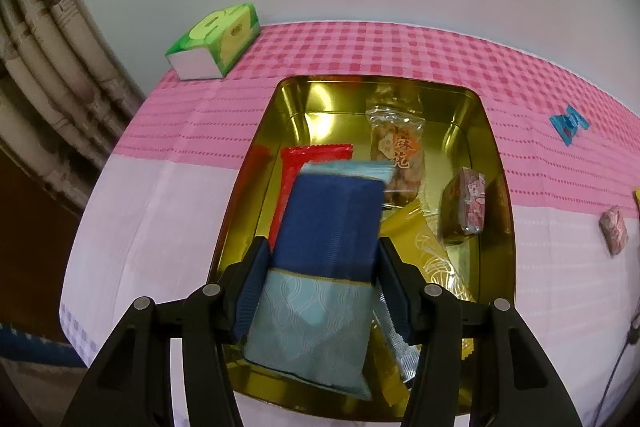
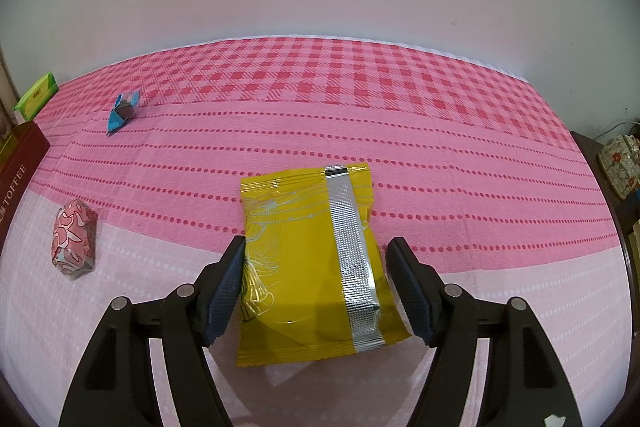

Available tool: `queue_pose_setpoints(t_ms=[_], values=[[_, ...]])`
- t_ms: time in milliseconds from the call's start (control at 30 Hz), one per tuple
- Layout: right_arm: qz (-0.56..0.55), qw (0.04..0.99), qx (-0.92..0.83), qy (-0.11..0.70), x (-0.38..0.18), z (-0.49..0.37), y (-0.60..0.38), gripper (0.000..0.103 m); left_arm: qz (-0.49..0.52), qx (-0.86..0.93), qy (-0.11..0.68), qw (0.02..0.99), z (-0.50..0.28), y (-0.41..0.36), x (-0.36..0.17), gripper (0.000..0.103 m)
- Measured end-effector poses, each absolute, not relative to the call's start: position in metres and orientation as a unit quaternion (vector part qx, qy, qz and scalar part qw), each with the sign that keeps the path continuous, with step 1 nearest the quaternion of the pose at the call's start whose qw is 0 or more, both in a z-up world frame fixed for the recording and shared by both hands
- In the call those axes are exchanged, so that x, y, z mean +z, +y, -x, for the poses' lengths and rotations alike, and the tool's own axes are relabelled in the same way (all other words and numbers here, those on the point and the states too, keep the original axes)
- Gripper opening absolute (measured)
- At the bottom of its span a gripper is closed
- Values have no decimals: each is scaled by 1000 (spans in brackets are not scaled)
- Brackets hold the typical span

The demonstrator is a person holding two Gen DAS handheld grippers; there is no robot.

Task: Organize snacks
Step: 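Carry the navy bar over the tin and lower it in with the left tool, then open the left tool and release the navy bar in the tin, then carry the yellow pack into the tin and open the right tool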

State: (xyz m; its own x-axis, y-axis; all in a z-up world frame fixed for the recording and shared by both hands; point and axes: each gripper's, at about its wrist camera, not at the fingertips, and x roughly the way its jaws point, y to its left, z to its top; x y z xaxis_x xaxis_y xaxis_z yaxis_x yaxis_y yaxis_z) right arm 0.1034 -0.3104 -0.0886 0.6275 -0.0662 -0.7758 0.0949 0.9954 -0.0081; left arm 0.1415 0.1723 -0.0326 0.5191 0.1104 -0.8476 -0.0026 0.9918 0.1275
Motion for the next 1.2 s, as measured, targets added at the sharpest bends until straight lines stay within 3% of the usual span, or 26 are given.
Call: queue_pose_setpoints(t_ms=[500, 967, 1200], values=[[-14, 903, -44, 428, -88, -102, -310, 62, -72, 26, 484, 872, -138, 173, -29, 56], [-24, 894, -76, 441, -83, -103, -301, 56, -86, 23, 467, 880, -119, 179, -22, 75], [-20, 891, -99, 443, -73, -103, -292, 55, -106, 23, 441, 891, -99, 181, -12, 78]])
